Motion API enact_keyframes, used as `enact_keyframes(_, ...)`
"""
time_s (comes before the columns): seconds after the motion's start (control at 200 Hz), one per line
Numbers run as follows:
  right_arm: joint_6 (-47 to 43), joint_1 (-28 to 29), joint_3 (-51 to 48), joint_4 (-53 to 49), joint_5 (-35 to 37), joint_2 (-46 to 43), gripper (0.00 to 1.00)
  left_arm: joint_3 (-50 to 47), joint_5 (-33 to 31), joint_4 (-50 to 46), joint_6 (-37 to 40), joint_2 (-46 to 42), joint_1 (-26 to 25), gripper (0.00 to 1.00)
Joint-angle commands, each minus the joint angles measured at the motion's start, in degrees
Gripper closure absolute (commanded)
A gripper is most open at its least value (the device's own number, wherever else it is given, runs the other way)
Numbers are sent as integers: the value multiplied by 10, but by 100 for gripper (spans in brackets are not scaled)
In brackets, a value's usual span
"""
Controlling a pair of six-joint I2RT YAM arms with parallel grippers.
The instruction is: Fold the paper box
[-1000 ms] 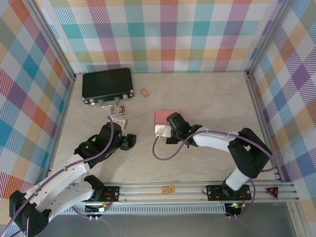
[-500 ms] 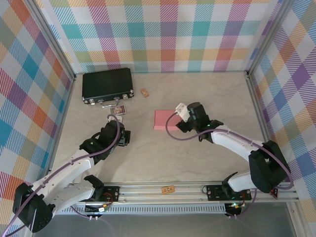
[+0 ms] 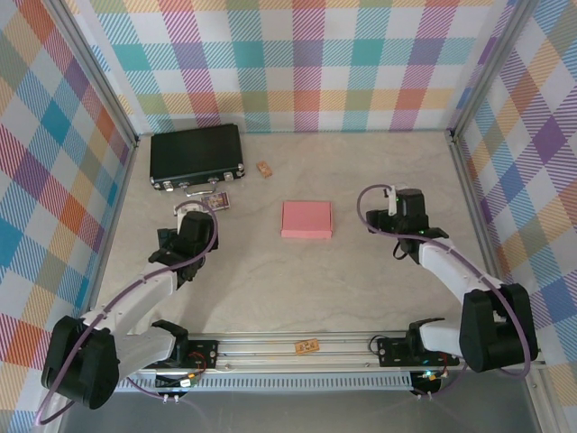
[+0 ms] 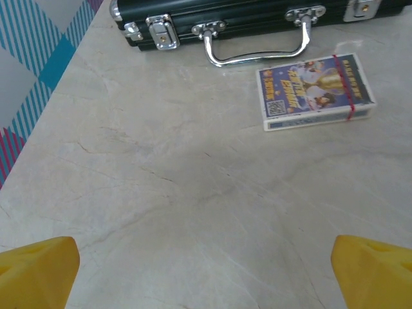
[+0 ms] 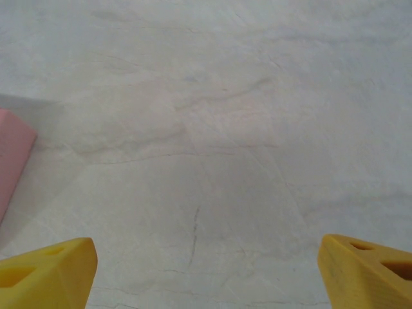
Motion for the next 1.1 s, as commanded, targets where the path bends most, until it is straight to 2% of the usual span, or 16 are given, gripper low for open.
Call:
enact_keyframes(0.0,57,-27,-23,40,-46,-22,9,-15,66,85,32,16,30,0)
enact_keyframes(0.15,78,-64,-66,104,-78,-47,6,-46,146,178,46,41,72,0)
enact_keyframes(0.31,60,-76,-112,189,-74,-64,0,-79,189,290,73,73,100,0)
enact_keyframes(0.455,62,-101,-130,242,-98,-56,1,-109,227,381,97,91,120,0)
enact_keyframes(0.62,72,-116,-151,323,-133,-26,1,-122,280,435,86,105,144,0)
enact_keyframes(0.825,41,-117,-155,384,-146,12,1,-122,336,476,68,129,176,0)
enact_keyframes(1.095,23,-124,-147,445,-158,73,1,-103,374,544,70,196,195,0)
